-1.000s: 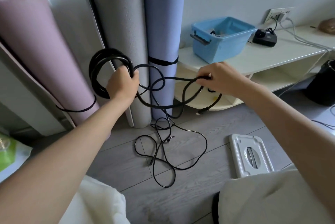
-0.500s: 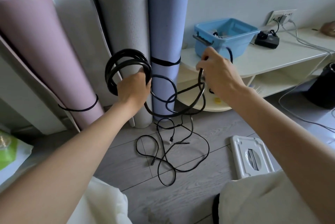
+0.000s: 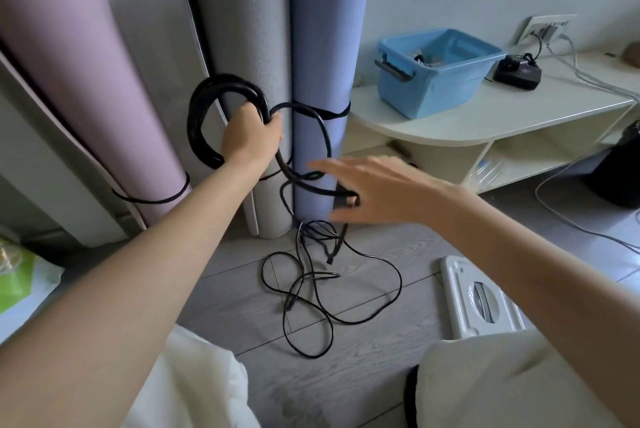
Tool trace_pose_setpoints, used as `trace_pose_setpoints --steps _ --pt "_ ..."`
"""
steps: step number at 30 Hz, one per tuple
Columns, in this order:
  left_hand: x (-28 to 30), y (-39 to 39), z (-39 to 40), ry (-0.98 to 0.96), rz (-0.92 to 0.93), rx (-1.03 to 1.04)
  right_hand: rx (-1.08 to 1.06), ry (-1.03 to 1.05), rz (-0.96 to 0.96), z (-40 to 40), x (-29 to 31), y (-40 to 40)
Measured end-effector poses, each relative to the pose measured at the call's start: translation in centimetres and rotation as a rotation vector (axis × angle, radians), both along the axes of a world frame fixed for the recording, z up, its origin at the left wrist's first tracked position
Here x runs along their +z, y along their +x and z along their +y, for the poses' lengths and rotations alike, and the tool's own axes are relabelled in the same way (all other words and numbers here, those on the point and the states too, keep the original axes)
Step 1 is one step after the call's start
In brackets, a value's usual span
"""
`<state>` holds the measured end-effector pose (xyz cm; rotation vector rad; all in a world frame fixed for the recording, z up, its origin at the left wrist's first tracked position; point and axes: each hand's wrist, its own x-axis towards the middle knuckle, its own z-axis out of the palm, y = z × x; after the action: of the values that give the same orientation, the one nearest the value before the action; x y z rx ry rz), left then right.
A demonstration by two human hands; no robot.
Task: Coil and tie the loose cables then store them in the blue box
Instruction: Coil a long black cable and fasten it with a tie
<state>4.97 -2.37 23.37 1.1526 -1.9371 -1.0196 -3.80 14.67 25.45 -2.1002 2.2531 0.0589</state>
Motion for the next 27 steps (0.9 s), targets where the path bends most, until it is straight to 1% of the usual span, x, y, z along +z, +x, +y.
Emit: trace_pose_setpoints --steps 1,3,5,6,7,8,9,10,11,12,13,16,17,18,19,20,22,23,25,26,27 --pt "0.3 -0.1 -0.1 0.001 0.038 0.011 -0.012 -0.120 0.016 0.1 0.0 -0.8" --pt "0.8 -0.1 -0.3 0.050 0.174 0.048 -0.059 -0.398 0.015 0.2 0.3 -2.3" --pt "1.2 -0.1 -0.1 0.107 0.309 0.093 -0.151 -0.703 0.000 0.0 0.5 -3.6" --pt "1.5 -0.1 -0.1 0.118 0.364 0.104 -0.263 -0.815 -0.056 -0.2 0.9 -4.0" --pt "1.8 -0.1 0.1 0.119 0.409 0.110 -0.425 -0.847 -0.133 -0.4 1.4 -4.4" --pt "2.2 -0.2 0.3 0.113 0.450 0.112 -0.588 -0.783 -0.235 -0.7 1.6 -4.9" --pt "2.6 -0.2 0.5 0.116 0.490 0.111 -0.705 -0.661 -0.386 -0.7 1.8 -5.2" --pt "3.0 -0.1 0.8 0.129 0.534 0.102 -0.771 -0.545 -0.602 -0.6 1.6 -5.2" --pt "3.3 -0.2 1.1 0.147 0.570 0.086 -0.789 -0.443 -0.872 -0.5 1.2 -5.0" --pt "3.4 -0.2 1.3 0.158 0.586 0.072 -0.754 -0.350 -1.151 -0.5 0.6 -4.5" --pt "3.3 -0.4 1.4 0.151 0.576 0.065 -0.696 -0.311 -1.361 -0.6 0.0 -4.1" --pt "2.4 -0.5 1.5 0.067 0.504 0.059 -0.580 -0.328 -1.724 -1.5 0.4 -3.5" --pt "1.9 -0.5 1.6 0.026 0.461 0.054 -0.561 -0.316 -1.817 -1.8 0.7 -3.3" --pt "1.3 -0.5 1.6 -0.020 0.395 0.043 -0.551 -0.310 -1.863 -2.0 1.1 -2.9" --pt "0.9 -0.4 1.6 -0.055 0.326 0.042 -0.527 -0.314 -1.827 -2.2 1.2 -2.7" --pt "0.2 -0.4 1.4 -0.067 0.286 0.060 -0.489 -0.311 -1.695 -2.2 1.1 -2.5" --pt "-0.4 -0.2 0.4 -0.029 0.259 0.122 -0.380 -0.248 -1.325 -2.0 1.1 -2.3" --pt "-0.3 -0.1 -0.2 0.040 0.286 0.162 -0.335 -0.192 -1.186 -1.8 1.2 -2.3" --pt "0.0 0.4 -1.8 0.274 0.431 0.289 -0.252 -0.038 -0.970 -0.8 1.1 -2.6" --pt "0.3 0.9 -2.7 0.412 0.506 0.356 -0.218 0.063 -0.840 -0.3 0.7 -2.9" --pt "0.5 1.5 -3.4 0.510 0.569 0.396 -0.206 0.183 -0.688 0.3 0.0 -3.3"
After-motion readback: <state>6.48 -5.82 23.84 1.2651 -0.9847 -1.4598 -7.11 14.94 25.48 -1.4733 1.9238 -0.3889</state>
